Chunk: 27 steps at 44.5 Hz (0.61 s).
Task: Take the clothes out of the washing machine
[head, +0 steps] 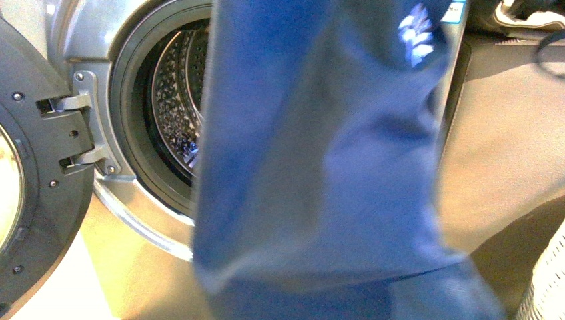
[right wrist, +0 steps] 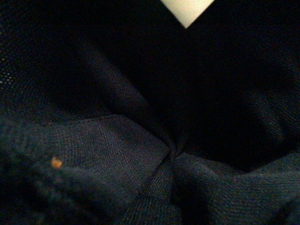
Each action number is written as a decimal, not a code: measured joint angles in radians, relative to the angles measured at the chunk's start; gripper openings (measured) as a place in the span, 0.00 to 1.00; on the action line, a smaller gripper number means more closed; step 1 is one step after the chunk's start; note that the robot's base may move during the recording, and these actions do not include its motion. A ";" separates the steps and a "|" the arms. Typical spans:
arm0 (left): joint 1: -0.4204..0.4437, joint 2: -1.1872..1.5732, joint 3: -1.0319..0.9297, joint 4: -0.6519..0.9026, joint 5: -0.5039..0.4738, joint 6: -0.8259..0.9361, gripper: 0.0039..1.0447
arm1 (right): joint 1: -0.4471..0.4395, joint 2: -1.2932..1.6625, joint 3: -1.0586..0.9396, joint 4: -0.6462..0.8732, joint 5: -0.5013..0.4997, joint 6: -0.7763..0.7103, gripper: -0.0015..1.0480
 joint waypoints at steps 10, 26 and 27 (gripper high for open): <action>0.000 0.000 0.000 0.000 0.000 -0.002 0.38 | -0.091 -0.070 0.020 -0.011 0.020 0.073 0.03; -0.002 -0.002 0.000 0.002 0.001 -0.002 0.96 | -0.338 -0.338 0.347 -0.111 0.098 0.222 0.03; -0.002 -0.002 0.000 0.002 0.001 -0.001 0.96 | -0.343 -0.336 0.355 -0.120 0.095 0.224 0.03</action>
